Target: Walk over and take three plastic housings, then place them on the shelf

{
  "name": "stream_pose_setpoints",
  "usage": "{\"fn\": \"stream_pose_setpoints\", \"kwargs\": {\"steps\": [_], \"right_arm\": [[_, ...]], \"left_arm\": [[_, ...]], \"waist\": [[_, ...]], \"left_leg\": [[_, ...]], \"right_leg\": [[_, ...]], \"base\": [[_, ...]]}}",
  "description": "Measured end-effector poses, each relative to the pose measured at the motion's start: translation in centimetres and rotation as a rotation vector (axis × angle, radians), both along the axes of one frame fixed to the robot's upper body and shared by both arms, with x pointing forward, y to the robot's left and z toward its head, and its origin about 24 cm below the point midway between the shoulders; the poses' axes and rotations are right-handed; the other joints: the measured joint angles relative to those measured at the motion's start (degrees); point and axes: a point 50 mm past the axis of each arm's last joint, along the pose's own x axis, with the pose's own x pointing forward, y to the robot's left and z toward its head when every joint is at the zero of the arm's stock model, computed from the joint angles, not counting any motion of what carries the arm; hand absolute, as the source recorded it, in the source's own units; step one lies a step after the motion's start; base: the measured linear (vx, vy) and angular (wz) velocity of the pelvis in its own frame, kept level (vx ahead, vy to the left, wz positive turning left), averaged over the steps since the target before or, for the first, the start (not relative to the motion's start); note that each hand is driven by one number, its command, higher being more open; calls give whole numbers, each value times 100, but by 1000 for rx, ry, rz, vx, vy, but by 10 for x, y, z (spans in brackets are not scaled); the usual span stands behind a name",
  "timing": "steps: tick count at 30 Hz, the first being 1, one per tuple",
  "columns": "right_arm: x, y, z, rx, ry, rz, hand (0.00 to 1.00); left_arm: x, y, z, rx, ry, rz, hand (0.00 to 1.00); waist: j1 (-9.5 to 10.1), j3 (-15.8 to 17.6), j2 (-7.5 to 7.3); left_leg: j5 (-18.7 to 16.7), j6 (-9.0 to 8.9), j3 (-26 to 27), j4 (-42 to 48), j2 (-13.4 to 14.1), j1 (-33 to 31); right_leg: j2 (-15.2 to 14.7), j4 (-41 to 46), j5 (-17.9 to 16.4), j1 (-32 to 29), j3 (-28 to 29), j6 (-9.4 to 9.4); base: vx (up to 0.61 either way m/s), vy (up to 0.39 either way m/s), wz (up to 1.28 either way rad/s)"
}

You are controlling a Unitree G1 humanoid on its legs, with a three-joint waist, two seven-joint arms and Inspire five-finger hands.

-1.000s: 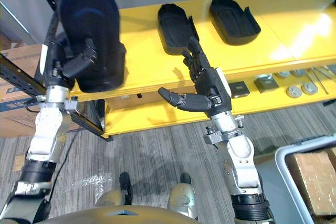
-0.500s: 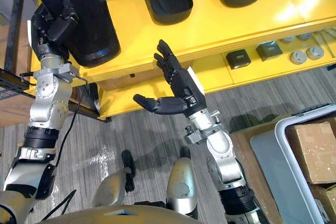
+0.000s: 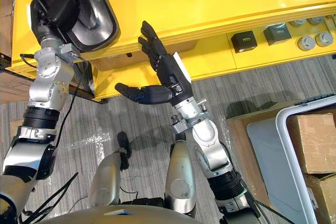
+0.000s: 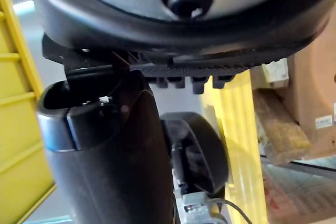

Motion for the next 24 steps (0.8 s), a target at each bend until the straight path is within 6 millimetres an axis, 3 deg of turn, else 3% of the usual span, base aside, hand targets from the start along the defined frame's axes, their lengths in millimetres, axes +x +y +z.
{"fn": "stream_pose_setpoints", "kwargs": {"steps": [7,24], "right_arm": [[-6,12,8,22,-40,6,100],[-8,19,9,30,-41,28,100]], "left_arm": [[1,-7,2,45,-15,-5,100],[7,-5,3,35,11,124,100]], "waist": [[101,0,0],[72,-2,2]], "left_leg": [[-18,31,154,67,67,-85],[-40,37,410,142,164,15]], "right_leg": [[-10,68,5,-88,5,-8],[29,140,12,-98,133,0]], "base": [[0,0,1],[-7,-2,-4]]}}
